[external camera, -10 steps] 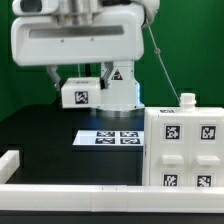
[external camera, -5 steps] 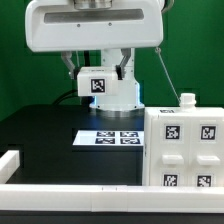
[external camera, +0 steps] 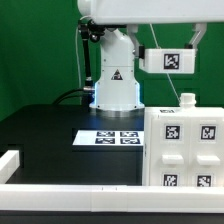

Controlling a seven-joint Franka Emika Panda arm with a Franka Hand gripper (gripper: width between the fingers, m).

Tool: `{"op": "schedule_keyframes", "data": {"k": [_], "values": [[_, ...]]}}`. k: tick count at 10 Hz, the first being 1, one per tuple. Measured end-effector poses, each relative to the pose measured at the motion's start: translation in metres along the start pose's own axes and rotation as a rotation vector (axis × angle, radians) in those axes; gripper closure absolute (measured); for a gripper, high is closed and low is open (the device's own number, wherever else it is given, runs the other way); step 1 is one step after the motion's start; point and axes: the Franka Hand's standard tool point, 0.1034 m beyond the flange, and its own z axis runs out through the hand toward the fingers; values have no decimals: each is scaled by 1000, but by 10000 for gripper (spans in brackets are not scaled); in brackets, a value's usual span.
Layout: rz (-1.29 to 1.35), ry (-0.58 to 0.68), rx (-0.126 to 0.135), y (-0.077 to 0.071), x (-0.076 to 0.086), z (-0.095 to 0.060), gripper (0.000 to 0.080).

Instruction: Assemble cabinet

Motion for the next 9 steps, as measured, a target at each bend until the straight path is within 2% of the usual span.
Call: {"op": "schedule_keyframes", "data": {"k": [1, 4, 7, 9], "values": [[4, -6, -2, 5, -2, 3, 246], [3, -10, -2, 4, -3, 5, 246], [25, -18, 0, -28, -3, 18, 246], [20, -20, -1, -33, -3, 28, 246]]}}
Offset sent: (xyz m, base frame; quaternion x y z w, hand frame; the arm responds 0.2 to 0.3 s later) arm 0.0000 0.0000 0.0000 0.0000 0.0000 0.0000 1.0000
